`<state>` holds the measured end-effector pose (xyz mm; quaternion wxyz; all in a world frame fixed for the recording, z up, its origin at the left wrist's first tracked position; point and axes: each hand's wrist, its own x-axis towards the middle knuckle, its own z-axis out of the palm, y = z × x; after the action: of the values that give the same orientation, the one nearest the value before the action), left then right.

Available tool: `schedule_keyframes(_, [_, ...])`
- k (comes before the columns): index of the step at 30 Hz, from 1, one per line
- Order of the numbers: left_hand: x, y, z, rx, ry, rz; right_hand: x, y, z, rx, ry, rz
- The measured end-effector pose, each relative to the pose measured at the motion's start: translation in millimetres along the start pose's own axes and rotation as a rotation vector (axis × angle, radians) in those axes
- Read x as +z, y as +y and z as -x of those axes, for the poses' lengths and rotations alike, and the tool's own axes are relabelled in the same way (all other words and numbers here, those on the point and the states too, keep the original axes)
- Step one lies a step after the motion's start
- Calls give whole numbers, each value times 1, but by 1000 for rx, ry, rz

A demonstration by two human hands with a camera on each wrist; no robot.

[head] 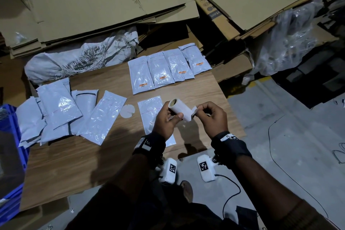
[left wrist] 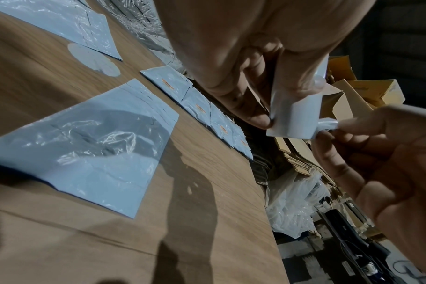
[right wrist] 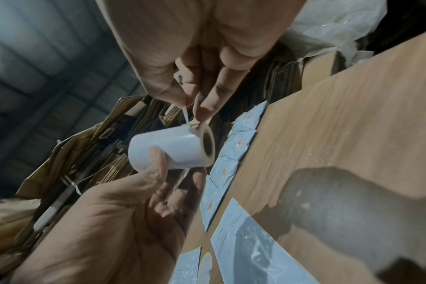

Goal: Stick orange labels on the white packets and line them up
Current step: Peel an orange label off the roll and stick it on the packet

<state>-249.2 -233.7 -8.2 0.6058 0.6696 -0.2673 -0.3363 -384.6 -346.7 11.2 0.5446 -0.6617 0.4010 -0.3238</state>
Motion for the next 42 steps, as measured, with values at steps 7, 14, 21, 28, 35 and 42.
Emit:
schedule_keyframes(7, [9,-8,-13,-24,-6,-74,-28,18,-7,106,122,-121])
schedule_keyframes(14, [48,-32,-31,-46,-132,-320,-67,39,-2,122,158,-8])
schedule_keyframes(21, [88,-59,-45,-19,-253,-618,-87,50,10,147,107,-52])
schedule_keyframes(28, [93,-78,-54,34,-303,-718,-90,62,7,91,44,-93])
schedule_keyframes(35, [72,-82,-53,35,-278,-716,-78,63,2,9,-49,-20])
schedule_keyframes(42, [35,-49,-35,80,-60,-352,-48,60,-4,48,-103,-90])
